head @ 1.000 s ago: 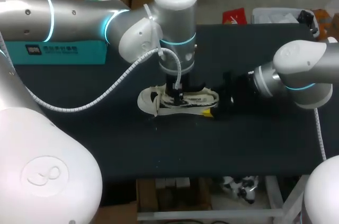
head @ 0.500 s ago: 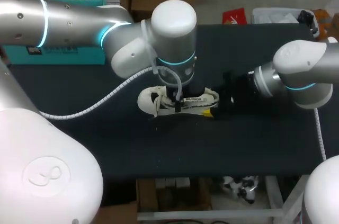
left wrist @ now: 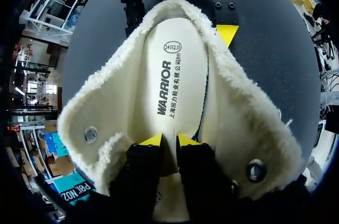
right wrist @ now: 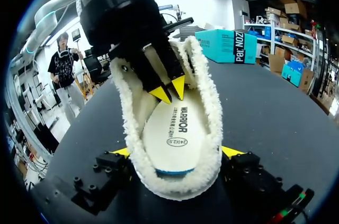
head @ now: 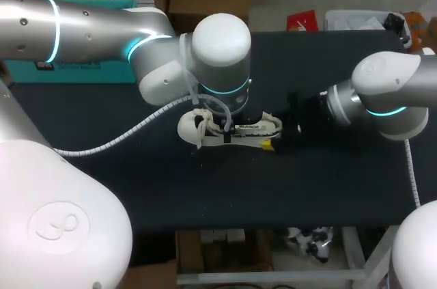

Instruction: Open the shoe tongue, take the insole out of the shoe, put the insole back into the shoe, and pack the shoe into the shoebox

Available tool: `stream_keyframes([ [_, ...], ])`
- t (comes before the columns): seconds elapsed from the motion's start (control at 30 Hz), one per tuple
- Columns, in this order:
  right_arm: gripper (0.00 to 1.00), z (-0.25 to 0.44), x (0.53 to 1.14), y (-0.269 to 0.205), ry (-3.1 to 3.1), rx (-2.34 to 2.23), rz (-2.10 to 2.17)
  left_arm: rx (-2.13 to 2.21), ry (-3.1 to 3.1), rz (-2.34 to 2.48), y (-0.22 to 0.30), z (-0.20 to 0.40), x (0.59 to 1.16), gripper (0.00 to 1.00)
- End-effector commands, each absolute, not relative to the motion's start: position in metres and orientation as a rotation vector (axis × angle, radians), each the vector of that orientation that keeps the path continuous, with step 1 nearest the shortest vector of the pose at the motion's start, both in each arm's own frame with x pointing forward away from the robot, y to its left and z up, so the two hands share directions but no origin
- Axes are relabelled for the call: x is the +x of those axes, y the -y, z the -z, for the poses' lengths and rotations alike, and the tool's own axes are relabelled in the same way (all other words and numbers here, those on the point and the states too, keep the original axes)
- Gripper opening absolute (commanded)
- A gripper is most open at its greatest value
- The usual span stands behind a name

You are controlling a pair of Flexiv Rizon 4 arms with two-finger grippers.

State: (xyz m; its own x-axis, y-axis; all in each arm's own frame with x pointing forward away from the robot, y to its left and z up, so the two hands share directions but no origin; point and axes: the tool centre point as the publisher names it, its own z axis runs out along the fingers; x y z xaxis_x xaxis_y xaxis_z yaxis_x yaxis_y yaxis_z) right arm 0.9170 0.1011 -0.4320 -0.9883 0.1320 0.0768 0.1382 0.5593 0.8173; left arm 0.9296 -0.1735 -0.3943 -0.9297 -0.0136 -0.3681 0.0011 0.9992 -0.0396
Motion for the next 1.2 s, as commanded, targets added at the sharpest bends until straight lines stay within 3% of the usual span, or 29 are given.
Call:
stream_keyframes([
  [0.03,0.0,0.437,0.915,-0.101,2.767,-0.235,1.452,-0.008,-2.754,0.059,0.179,0.493,0.985,0.13],
  [0.13,0.0,0.437,0.915,-0.101,2.767,-0.235,1.452,-0.006,-2.75,0.063,0.181,0.49,0.991,0.0],
  [0.57,0.0,0.437,0.915,-0.101,2.767,-0.235,1.452,0.056,-2.85,0.128,0.19,0.467,0.991,0.0],
  [1.2,0.0,0.437,0.915,-0.101,2.767,-0.235,1.452,0.297,-3.082,0.426,0.191,0.366,0.922,0.0],
])
